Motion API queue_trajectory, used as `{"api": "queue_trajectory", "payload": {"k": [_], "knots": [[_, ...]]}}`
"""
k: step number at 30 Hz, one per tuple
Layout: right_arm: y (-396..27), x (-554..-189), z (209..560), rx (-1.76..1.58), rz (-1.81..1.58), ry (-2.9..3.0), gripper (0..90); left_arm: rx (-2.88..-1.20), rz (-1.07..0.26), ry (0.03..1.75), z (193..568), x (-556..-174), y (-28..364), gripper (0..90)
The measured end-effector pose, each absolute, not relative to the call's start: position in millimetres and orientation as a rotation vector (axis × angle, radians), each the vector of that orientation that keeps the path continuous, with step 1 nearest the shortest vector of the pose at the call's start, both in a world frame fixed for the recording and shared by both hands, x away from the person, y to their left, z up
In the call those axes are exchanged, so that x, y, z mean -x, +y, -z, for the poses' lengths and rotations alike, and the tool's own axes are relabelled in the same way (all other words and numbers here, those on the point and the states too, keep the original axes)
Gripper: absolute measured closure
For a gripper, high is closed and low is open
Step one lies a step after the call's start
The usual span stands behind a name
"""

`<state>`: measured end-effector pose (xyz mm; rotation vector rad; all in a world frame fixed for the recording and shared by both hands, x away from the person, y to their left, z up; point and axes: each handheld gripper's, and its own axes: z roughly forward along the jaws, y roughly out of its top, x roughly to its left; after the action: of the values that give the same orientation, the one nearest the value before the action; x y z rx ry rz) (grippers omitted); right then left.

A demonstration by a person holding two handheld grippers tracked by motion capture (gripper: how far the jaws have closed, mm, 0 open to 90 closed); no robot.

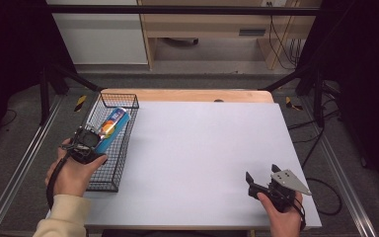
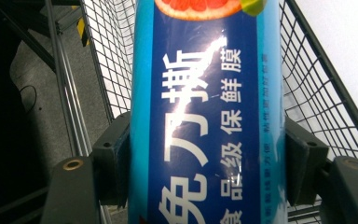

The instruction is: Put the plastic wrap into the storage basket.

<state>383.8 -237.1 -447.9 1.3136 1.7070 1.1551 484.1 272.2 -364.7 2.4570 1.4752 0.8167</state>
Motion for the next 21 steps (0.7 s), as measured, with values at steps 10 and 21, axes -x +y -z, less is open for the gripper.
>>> {"api": "queue_trajectory", "payload": {"k": [10,21], "knots": [[-236.9,-383.6,447.8,-1.314,-1.155,1.708,9.9,-2.455,-0.776,1.525,370.7,-489.1,272.9,32.1],[-236.8,-383.8,447.9,-1.317,-1.166,1.71,9.9,-2.425,-0.74,1.574,371.7,-493.2,277.9,32.0]]}}
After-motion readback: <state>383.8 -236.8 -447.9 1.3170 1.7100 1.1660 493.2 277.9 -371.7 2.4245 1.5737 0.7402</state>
